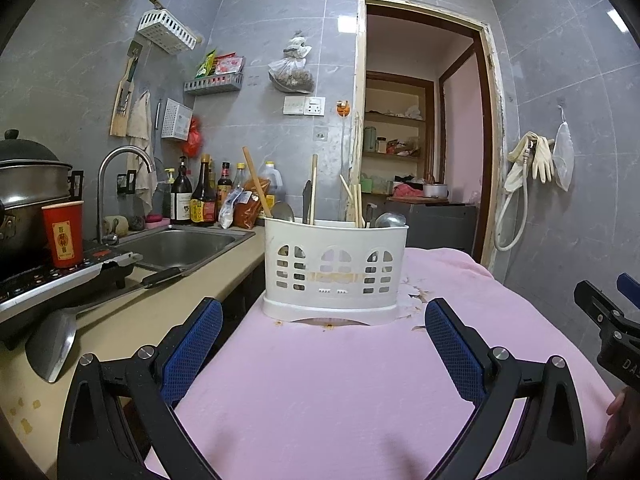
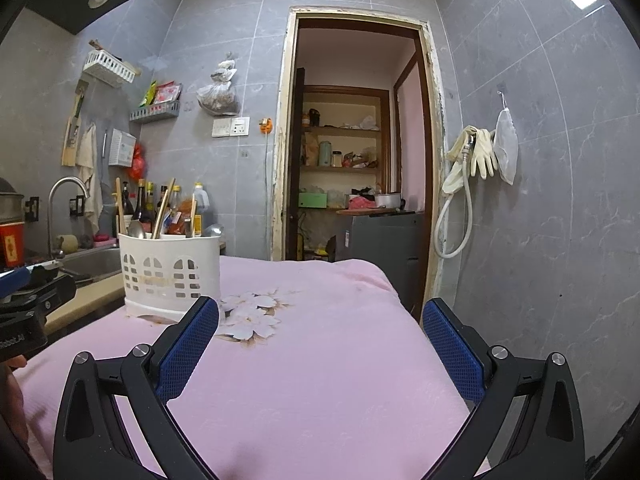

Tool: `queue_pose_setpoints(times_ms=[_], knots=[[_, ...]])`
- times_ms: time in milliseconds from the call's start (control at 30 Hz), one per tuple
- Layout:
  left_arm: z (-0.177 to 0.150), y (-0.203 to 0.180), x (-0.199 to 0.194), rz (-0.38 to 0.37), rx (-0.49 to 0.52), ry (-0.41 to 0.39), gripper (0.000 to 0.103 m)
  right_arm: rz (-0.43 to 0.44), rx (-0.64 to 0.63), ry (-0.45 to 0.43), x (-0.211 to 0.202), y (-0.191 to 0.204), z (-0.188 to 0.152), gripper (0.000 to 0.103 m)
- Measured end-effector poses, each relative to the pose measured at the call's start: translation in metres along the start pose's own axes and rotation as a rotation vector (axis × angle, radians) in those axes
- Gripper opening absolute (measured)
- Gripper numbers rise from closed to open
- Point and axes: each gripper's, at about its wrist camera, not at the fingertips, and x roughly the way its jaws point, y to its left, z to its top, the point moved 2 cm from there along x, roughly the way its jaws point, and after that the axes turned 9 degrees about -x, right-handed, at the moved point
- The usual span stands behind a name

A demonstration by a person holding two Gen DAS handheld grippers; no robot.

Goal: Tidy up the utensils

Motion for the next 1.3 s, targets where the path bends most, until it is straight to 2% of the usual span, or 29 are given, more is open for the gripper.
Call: queue_pose_setpoints(times_ms=[1300], knots=[[-0.0030, -0.0009, 0.0011, -0.001, -0.004, 0.017, 0.099, 0.020, 0.020, 0.019, 0.0025, 0.0017, -0.0018, 0.103]])
